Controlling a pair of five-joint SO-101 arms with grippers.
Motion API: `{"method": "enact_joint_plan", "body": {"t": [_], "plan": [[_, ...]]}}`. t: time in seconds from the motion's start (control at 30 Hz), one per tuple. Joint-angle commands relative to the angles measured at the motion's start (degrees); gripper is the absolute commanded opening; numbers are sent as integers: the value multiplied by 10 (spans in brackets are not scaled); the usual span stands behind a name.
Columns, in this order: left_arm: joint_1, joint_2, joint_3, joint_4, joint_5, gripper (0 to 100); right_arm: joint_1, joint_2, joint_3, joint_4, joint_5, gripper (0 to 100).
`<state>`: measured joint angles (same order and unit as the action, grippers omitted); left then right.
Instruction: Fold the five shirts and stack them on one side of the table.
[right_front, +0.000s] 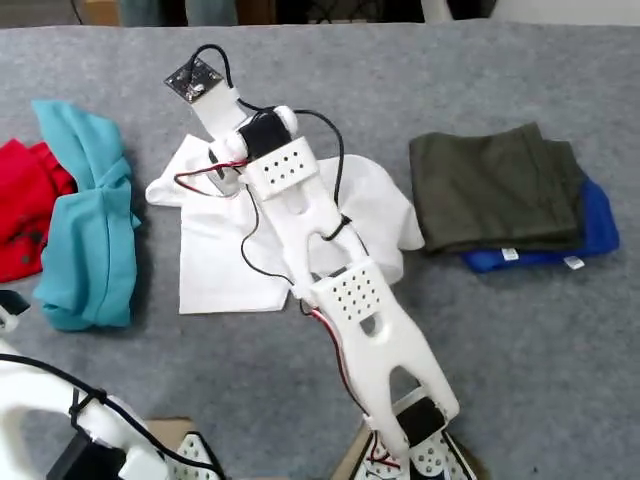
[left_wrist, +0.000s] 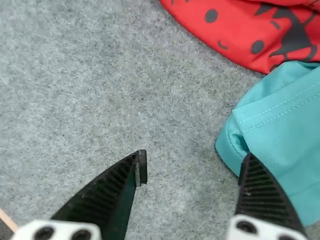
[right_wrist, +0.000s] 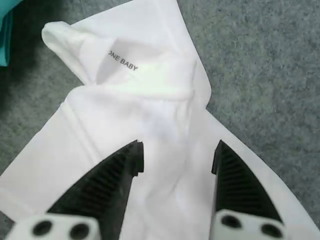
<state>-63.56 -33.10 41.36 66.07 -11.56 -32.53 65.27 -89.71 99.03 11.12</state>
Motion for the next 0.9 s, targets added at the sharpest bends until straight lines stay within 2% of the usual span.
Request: {"method": "enact_joint_plan", "body": {"t": [0.0,0.23,0.3,0.43,0.63,0.73,0.87], "plan": [[2,-6,-1,-3,-2,310,5,-9,-63,19,0,237],[-22,-5,1,-11,-3,310,-32,-50,-36,22,-2,237],[-42,-5,21,-44,-8,310,-52,-63,-33,22,-4,237],[-73,-5,86,-152,-69,310,-98,-75,0,23,-4,237],[-135,-5,109,-237,-110,310,-169,-111,178,23,-30,237],[-141,-2,110,-256,-111,310,-201,-131,275,21,-67,237],[-139,40,97,-258,-111,310,-240,-139,341,20,-77,239]]}}
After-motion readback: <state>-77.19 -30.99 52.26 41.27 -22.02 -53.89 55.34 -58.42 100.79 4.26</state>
